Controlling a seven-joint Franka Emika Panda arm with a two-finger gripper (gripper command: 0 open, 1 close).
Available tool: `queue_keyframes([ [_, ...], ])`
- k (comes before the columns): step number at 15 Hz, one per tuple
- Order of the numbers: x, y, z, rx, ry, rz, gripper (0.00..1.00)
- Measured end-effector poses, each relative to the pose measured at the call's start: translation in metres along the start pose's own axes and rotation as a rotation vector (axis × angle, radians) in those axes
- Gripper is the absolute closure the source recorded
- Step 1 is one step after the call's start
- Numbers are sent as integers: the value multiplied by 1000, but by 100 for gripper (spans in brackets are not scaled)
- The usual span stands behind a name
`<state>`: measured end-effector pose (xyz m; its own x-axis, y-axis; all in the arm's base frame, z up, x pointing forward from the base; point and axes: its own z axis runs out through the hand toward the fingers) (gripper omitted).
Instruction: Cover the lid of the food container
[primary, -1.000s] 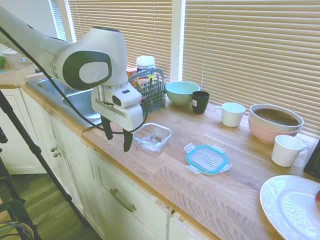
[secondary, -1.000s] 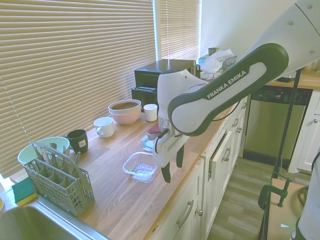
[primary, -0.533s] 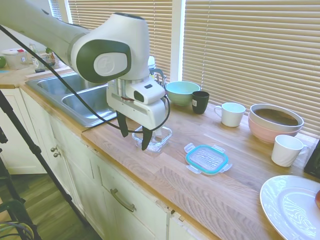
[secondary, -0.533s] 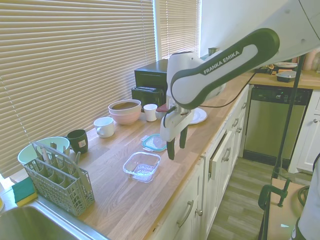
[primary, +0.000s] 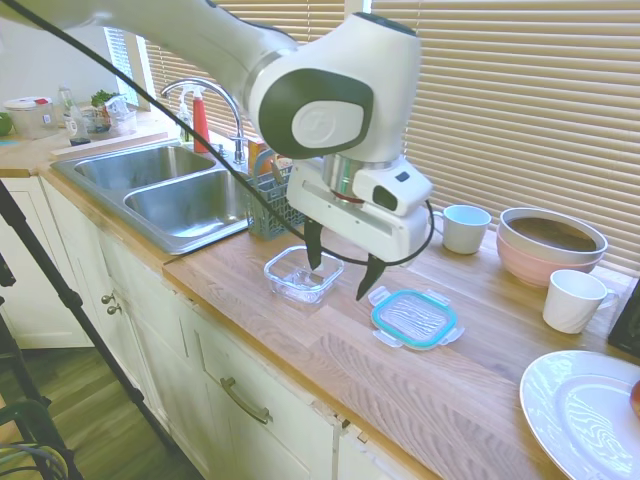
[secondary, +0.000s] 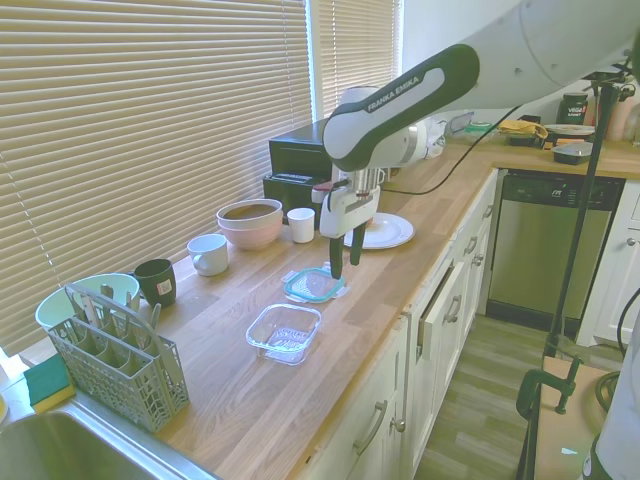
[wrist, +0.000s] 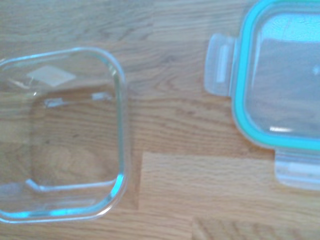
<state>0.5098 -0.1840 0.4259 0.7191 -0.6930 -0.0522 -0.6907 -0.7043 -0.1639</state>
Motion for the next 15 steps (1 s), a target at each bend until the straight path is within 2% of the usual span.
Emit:
queue_keyframes([
  [3,33,-7,7,21,-16,-38,0],
  [6,70,-6,23,44,-79,-56,0],
  [15,148,49,55,91,-145,-21,0],
])
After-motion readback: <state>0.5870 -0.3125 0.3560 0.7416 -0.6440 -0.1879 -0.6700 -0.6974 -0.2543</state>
